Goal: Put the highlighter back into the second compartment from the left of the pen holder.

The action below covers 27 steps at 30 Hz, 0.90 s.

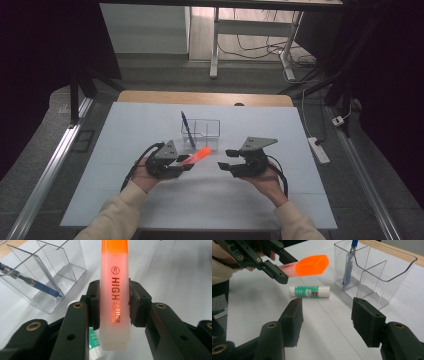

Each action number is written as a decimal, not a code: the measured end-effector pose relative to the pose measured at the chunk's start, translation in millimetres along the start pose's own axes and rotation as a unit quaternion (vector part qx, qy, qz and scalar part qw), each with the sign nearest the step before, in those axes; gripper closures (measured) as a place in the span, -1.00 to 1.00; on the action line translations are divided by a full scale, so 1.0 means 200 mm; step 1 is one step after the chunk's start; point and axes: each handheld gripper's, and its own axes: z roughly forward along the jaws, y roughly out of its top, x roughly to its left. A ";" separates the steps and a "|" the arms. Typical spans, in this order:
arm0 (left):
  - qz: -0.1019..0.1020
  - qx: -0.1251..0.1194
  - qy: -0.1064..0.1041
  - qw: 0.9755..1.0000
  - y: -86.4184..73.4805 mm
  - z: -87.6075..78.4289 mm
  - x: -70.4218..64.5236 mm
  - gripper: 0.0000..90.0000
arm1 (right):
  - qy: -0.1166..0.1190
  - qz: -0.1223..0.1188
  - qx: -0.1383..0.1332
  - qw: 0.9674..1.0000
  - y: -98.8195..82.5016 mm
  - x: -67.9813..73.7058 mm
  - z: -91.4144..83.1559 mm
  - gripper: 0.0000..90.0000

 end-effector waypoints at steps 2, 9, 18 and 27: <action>-0.001 -0.004 0.000 1.000 0.00 0.00 0.00 0.45 | 0.002 0.004 -0.003 1.000 0.00 0.00 0.00 -0.06; -0.002 -0.022 0.005 1.000 0.01 0.01 -0.02 0.45 | 0.009 0.017 -0.021 1.000 0.00 0.01 0.01 -0.09; -0.002 -0.042 -0.002 0.999 0.02 0.04 -0.05 0.45 | 0.029 0.029 -0.048 0.998 0.00 0.03 0.04 -0.10; 0.007 -0.032 -0.012 0.999 0.02 0.08 -0.09 0.45 | 0.039 0.026 -0.050 0.998 0.00 0.06 0.08 0.02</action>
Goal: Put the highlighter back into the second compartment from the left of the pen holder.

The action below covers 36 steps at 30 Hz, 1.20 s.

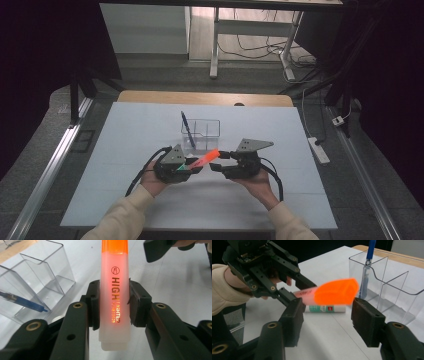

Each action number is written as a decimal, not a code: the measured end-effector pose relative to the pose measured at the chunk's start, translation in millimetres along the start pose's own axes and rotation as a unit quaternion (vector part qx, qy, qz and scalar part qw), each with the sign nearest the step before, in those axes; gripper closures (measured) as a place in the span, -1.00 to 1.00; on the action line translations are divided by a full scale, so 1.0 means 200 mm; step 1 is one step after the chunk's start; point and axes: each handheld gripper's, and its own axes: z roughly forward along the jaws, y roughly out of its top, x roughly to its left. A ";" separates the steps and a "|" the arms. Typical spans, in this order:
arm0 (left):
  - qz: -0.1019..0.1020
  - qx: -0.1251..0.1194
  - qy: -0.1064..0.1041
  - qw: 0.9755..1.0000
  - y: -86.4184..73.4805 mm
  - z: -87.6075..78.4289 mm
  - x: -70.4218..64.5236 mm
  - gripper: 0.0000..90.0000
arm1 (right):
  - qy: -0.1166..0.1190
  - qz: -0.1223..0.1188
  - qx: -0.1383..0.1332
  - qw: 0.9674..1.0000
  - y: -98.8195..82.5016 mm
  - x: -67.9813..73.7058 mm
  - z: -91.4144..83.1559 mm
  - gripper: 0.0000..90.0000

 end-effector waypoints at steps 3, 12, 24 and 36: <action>-0.001 0.000 -0.001 1.000 0.00 0.01 0.00 0.45 | 0.001 -0.001 0.000 1.000 0.00 0.00 0.01 0.10; 0.004 0.009 0.010 1.000 0.00 0.04 -0.03 0.45 | 0.011 0.019 -0.024 0.999 0.00 -0.01 0.01 0.29; 0.035 0.028 0.053 0.998 0.03 0.09 -0.09 0.45 | 0.033 0.069 -0.043 0.996 0.00 -0.01 0.06 0.53; 0.002 0.012 0.040 0.999 0.02 0.07 -0.06 -0.04 | -0.006 0.041 -0.052 0.998 0.01 0.01 0.04 0.61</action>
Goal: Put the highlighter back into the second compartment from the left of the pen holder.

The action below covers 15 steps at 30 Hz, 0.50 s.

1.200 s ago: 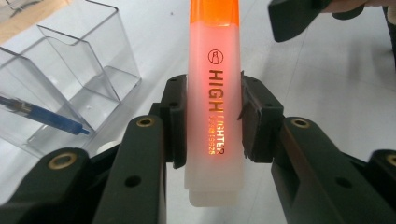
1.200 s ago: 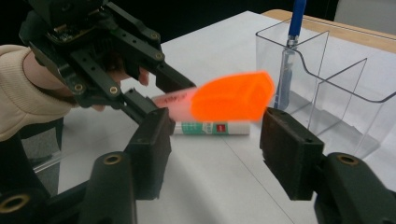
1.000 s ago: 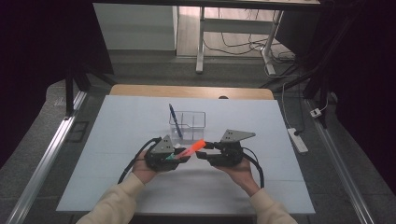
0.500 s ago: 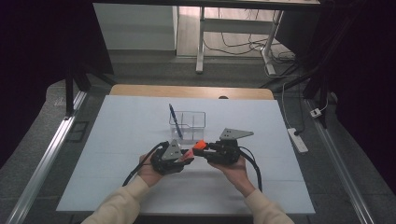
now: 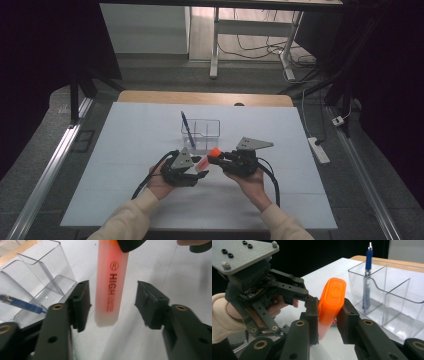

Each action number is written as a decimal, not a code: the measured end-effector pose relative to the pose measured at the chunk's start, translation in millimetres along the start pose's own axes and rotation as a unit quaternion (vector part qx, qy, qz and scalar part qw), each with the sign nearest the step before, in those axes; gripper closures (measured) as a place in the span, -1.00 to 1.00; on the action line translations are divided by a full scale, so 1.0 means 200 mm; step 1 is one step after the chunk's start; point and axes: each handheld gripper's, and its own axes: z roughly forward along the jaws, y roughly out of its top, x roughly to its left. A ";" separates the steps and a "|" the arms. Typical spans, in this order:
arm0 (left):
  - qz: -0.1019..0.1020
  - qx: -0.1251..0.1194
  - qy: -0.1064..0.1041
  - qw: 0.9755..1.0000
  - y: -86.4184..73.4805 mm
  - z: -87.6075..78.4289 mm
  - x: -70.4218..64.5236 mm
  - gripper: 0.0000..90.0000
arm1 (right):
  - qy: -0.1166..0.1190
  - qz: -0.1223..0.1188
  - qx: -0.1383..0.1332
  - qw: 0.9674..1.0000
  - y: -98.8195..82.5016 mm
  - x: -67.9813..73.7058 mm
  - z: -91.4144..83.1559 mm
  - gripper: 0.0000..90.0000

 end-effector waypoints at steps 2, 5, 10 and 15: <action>-0.003 0.003 0.003 1.000 0.00 0.00 0.01 -0.09 | -0.007 -0.007 0.000 1.000 0.00 0.00 -0.01 0.62; -0.010 0.004 0.011 1.000 -0.01 -0.02 0.02 -0.16 | -0.013 -0.010 -0.004 1.000 0.01 -0.01 -0.02 0.62; -0.018 0.005 0.019 1.000 -0.03 -0.04 0.04 -0.21 | -0.022 -0.013 -0.010 1.000 0.01 -0.02 -0.05 0.64; -0.030 0.006 0.029 0.999 -0.06 -0.09 0.07 -0.25 | -0.031 -0.018 -0.015 0.999 0.03 -0.03 -0.07 0.65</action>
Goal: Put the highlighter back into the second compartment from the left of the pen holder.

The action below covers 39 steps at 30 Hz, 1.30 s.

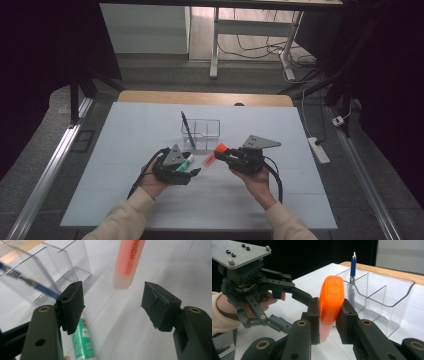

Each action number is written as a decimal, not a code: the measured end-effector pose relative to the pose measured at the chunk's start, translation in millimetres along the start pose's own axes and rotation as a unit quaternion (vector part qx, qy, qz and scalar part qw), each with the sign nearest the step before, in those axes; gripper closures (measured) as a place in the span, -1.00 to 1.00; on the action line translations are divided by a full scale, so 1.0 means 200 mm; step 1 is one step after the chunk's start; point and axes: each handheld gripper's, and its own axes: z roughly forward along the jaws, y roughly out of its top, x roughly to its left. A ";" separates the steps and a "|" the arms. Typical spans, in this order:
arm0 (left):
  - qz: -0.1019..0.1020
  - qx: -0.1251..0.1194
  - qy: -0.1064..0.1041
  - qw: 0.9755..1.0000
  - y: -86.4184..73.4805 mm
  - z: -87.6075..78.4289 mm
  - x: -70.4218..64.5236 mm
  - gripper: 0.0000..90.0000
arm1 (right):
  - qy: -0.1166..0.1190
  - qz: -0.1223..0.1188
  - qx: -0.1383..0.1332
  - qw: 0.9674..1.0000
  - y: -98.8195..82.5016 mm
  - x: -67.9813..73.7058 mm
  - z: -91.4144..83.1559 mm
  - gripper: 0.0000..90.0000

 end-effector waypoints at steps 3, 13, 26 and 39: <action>-0.008 -0.001 0.008 1.000 -0.03 -0.04 0.02 -0.27 | -0.002 -0.004 -0.001 1.000 0.00 0.00 -0.01 0.65; -0.033 0.002 0.025 0.999 -0.09 -0.13 0.09 -0.31 | -0.006 -0.013 -0.008 1.000 0.02 0.00 -0.02 0.65; -0.042 0.018 0.036 0.998 -0.19 -0.23 0.10 -0.31 | -0.014 -0.022 -0.027 0.999 0.09 -0.02 -0.02 0.65; -0.069 0.024 0.049 0.996 -0.33 -0.32 0.13 -0.30 | -0.015 -0.028 -0.040 0.999 0.16 -0.03 0.04 0.65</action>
